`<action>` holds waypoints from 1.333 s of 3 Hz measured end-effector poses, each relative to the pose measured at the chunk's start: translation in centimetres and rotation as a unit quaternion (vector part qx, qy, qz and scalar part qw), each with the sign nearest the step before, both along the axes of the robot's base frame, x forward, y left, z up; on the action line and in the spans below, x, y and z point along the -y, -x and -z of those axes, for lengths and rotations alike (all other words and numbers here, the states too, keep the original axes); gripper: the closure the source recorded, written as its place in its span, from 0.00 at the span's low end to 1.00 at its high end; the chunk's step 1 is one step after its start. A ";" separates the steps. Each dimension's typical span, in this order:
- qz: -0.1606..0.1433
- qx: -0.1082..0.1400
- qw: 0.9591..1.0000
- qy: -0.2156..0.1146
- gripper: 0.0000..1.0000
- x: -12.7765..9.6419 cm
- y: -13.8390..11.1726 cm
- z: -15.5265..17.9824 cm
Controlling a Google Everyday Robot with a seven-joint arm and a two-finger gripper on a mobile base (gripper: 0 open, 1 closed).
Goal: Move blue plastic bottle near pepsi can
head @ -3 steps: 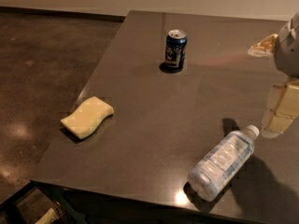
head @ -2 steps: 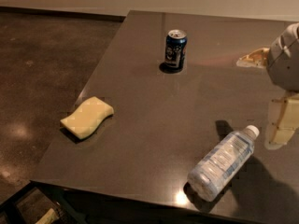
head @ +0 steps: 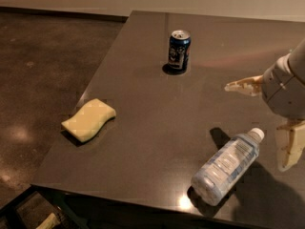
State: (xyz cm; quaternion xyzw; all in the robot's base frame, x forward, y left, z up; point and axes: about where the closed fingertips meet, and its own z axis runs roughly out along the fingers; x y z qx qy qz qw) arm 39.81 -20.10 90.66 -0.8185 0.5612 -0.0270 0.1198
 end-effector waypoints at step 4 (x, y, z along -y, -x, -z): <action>-0.141 -0.055 0.988 0.044 0.00 -0.1 3.7 5.2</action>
Offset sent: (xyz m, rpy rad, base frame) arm -0.0356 -0.0038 -0.0525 -0.0670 0.1015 0.2757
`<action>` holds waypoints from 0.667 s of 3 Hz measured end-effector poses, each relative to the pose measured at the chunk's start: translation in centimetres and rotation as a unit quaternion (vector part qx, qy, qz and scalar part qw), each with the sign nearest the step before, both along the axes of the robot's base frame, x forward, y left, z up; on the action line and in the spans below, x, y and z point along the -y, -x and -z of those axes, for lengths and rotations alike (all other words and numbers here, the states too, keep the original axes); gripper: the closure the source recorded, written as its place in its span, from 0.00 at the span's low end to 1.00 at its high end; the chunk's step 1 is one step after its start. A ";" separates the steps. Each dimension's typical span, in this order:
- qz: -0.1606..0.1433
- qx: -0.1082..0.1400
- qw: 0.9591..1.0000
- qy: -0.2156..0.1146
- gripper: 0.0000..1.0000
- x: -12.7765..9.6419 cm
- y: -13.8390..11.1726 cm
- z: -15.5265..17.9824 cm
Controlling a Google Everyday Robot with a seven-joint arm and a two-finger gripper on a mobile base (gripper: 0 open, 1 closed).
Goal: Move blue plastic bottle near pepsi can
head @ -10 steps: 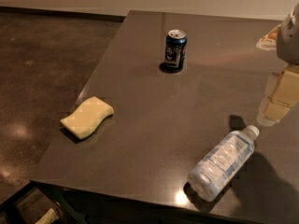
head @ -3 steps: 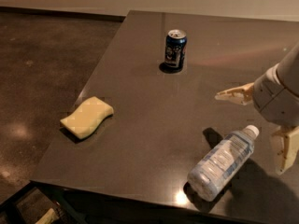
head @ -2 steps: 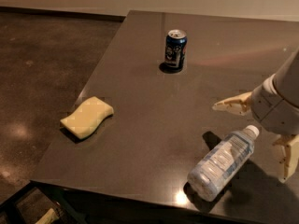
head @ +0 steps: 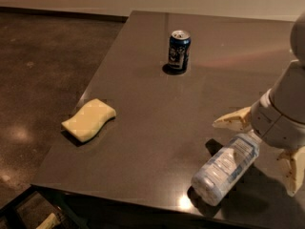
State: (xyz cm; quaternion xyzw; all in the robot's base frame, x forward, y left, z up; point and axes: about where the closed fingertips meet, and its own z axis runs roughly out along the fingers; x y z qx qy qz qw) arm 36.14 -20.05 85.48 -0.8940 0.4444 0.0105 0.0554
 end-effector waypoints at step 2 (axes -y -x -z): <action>-0.018 -0.021 0.999 0.018 0.39 -0.2 0.4 0.7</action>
Offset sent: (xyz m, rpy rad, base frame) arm -0.0055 0.0006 -0.0111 -0.0581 0.0834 0.0474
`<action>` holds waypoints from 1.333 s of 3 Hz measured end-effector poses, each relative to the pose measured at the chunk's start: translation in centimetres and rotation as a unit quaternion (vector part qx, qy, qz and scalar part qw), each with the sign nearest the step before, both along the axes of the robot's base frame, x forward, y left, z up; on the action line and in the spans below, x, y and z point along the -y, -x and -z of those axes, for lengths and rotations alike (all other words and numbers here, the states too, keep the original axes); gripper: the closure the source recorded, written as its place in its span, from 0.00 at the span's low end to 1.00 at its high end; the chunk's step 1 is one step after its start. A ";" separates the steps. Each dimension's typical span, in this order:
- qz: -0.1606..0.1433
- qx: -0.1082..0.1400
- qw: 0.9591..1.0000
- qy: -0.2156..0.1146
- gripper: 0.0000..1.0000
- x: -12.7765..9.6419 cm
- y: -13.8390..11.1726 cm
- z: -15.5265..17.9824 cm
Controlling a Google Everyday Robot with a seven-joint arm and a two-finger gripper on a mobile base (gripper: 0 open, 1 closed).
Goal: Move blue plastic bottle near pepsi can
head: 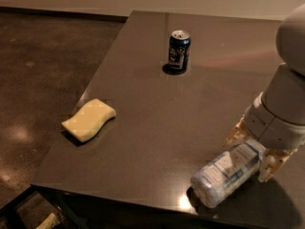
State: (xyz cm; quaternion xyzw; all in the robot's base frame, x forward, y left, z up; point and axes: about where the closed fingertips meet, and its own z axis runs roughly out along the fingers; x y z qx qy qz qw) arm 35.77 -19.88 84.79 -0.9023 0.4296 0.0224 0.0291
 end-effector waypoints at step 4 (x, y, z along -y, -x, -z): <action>0.119 0.020 0.992 -0.023 1.00 -2.0 -8.5 -5.1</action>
Offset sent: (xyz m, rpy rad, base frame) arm 0.0297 0.0057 0.0340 -0.0155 0.0041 -0.1258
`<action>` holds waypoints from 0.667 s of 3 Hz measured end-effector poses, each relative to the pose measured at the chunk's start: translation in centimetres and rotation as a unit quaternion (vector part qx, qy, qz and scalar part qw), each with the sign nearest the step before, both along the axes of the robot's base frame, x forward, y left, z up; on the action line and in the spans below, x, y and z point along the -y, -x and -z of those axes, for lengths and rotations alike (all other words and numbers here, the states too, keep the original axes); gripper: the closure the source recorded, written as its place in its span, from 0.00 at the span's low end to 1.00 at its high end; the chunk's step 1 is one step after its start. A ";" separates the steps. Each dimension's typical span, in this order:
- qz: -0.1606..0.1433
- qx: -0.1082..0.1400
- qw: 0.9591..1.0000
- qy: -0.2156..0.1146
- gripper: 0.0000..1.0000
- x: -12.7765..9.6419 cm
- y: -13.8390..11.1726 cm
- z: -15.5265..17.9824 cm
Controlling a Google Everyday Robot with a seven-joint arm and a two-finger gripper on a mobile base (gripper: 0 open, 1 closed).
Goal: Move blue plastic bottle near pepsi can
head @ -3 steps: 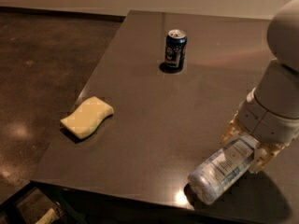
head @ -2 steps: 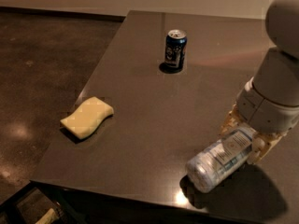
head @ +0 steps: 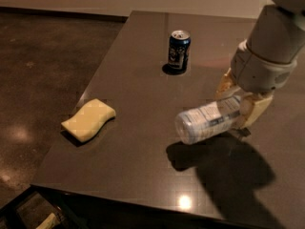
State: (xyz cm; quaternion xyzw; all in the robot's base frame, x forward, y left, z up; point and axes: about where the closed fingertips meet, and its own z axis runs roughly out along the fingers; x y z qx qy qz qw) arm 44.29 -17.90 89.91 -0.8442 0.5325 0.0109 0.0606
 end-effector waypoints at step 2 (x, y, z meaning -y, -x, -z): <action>0.090 0.031 0.995 -0.029 1.00 -1.9 -9.0 -0.1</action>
Offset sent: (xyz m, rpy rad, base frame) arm 0.1388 0.0267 -0.0040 0.0827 -0.0768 -0.2857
